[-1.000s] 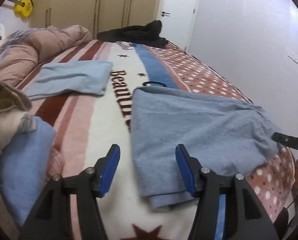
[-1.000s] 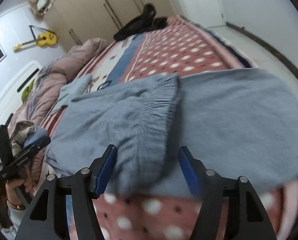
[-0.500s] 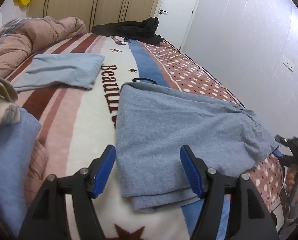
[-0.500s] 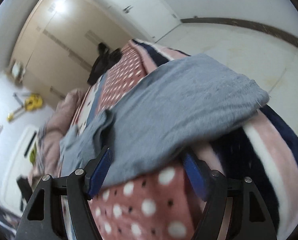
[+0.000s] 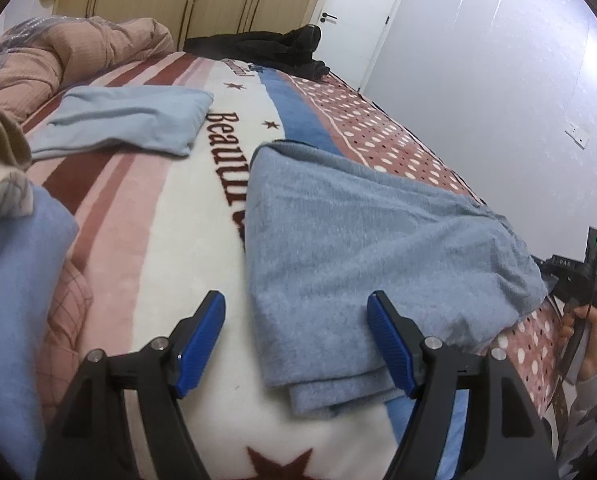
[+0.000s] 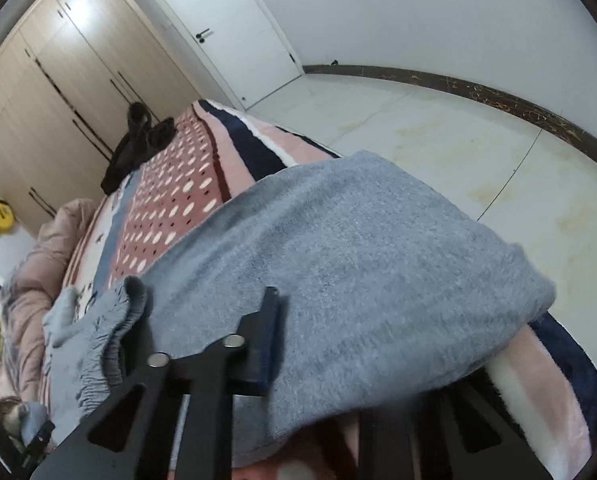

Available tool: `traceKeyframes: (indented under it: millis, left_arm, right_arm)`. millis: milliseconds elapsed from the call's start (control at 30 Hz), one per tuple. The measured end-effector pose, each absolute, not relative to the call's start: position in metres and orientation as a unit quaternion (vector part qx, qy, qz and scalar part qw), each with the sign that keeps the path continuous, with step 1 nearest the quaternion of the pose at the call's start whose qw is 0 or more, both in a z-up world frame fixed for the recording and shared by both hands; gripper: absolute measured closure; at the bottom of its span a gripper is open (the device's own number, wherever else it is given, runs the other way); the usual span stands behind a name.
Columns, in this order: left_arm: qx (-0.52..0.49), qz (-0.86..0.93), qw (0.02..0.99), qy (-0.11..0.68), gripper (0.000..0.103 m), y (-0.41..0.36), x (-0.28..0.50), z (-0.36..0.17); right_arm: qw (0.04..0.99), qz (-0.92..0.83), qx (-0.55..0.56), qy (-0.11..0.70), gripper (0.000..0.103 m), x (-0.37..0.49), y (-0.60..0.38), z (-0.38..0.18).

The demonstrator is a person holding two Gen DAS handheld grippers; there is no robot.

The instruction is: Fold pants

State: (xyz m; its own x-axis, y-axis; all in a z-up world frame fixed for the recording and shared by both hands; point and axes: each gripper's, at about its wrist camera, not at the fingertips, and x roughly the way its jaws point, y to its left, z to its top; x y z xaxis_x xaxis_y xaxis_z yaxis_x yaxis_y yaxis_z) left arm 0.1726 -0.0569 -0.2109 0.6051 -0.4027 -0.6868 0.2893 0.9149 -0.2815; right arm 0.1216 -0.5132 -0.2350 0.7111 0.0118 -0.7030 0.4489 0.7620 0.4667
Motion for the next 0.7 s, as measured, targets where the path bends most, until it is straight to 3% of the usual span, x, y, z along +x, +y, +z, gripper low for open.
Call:
traceKeyframes:
  millis: [267, 500, 700]
  left_arm:
    - [-0.079, -0.207, 0.891, 0.397, 0.033, -0.052, 0.168, -0.216]
    - [-0.109, -0.213, 0.883, 0.403, 0.033, -0.038, 0.175, -0.218]
    - [-0.126, -0.218, 0.881, 0.4, 0.032, -0.038, 0.178, -0.214]
  right_arm:
    - [0.9, -0.148, 0.201, 0.357, 0.099, 0.14, -0.464, -0.18]
    - [0.934, -0.062, 0.124, 0.329, 0.099, 0.166, -0.366, -0.125]
    - [0.925, 0.06, 0.074, 0.368, 0.099, 0.177, -0.26, -0.14]
